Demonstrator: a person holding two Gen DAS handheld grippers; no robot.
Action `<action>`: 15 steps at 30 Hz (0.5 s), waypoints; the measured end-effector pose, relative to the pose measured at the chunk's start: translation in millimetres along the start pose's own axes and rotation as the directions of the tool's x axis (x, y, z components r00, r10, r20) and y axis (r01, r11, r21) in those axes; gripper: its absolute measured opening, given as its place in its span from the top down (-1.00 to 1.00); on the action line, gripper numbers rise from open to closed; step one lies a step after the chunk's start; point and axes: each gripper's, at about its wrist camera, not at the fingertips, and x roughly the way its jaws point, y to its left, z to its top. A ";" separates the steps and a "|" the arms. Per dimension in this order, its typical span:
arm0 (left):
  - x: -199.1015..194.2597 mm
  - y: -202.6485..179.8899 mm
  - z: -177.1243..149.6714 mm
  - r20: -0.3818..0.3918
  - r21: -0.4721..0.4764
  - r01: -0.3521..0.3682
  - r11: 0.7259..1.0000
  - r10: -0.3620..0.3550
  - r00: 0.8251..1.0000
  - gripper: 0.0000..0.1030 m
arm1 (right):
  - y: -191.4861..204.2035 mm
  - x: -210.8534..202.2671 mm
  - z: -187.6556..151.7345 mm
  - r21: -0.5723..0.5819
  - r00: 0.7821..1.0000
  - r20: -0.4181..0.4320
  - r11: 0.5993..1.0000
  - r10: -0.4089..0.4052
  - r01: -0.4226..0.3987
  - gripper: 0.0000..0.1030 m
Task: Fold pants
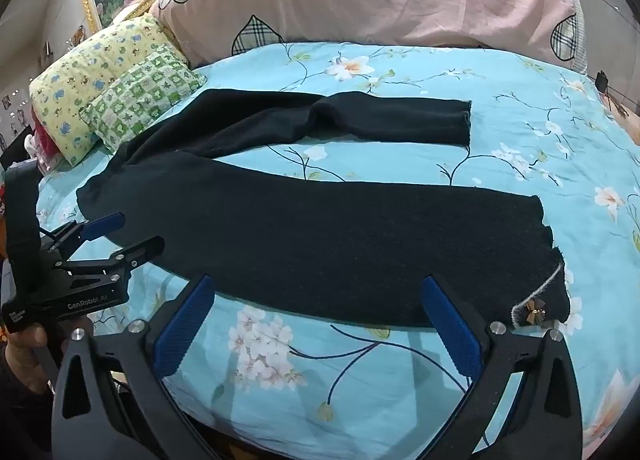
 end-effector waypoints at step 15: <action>-1.4 -1.0 2.1 0.004 -0.004 0.002 1.000 -0.002 1.000 -0.69 | -4.3 -2.2 -1.0 -0.003 1.000 0.001 1.000 0.001 -0.001 -0.99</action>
